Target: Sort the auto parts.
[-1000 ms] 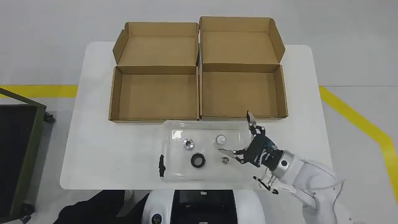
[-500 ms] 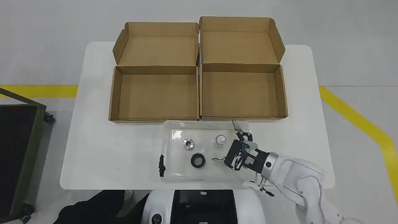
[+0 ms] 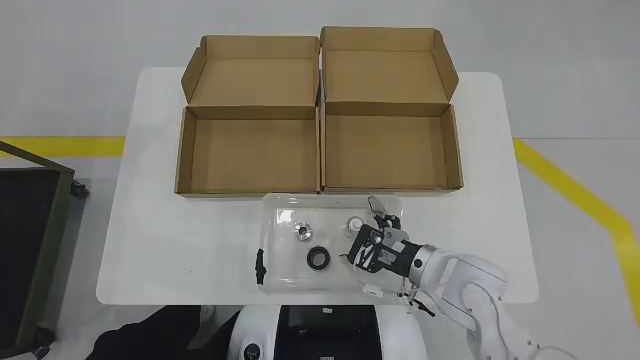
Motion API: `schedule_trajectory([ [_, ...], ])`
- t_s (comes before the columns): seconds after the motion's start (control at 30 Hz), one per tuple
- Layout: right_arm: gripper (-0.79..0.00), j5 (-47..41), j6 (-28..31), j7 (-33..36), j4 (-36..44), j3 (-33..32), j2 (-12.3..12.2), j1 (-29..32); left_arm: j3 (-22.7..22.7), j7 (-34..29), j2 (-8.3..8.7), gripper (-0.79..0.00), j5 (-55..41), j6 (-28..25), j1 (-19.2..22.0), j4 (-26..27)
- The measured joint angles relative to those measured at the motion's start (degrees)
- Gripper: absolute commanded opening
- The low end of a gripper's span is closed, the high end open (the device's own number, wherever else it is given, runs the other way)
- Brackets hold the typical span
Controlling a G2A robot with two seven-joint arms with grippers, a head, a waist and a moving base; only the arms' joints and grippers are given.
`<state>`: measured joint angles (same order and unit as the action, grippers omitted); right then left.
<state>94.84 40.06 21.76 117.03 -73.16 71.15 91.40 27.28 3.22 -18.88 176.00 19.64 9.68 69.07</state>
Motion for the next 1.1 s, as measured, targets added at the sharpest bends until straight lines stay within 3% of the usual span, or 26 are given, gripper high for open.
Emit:
schedule_trajectory([
  [0.17,-0.394,-0.7,-0.1,0.5,-1.4,0.6,-0.1,-0.9,0.0,0.0,0.00,0.000,0.0,0.0,0.0,0.0],
  [0.37,-0.453,-1.8,-0.3,0.7,-2.8,0.9,-0.3,-2.0,0.0,0.0,0.00,0.000,0.0,0.0,0.0,0.0],
  [0.43,-0.585,-2.0,-0.4,0.7,-3.0,1.0,-0.4,-2.2,0.0,0.0,0.00,0.000,0.0,0.0,0.0,0.0],
  [0.47,-0.717,-2.1,-0.4,0.7,-3.0,1.0,-0.5,-2.3,0.0,0.0,0.00,0.000,0.0,0.0,0.0,0.0],
  [0.5,-0.785,-2.3,-0.4,0.7,-3.1,1.1,-0.5,-2.4,0.0,0.0,0.00,0.000,0.0,0.0,0.0,0.0],
  [1.1,-0.785,0.6,3.6,-2.7,6.8,1.7,-1.9,-1.5,0.0,0.0,0.00,0.000,0.0,0.0,0.0,0.0],
])
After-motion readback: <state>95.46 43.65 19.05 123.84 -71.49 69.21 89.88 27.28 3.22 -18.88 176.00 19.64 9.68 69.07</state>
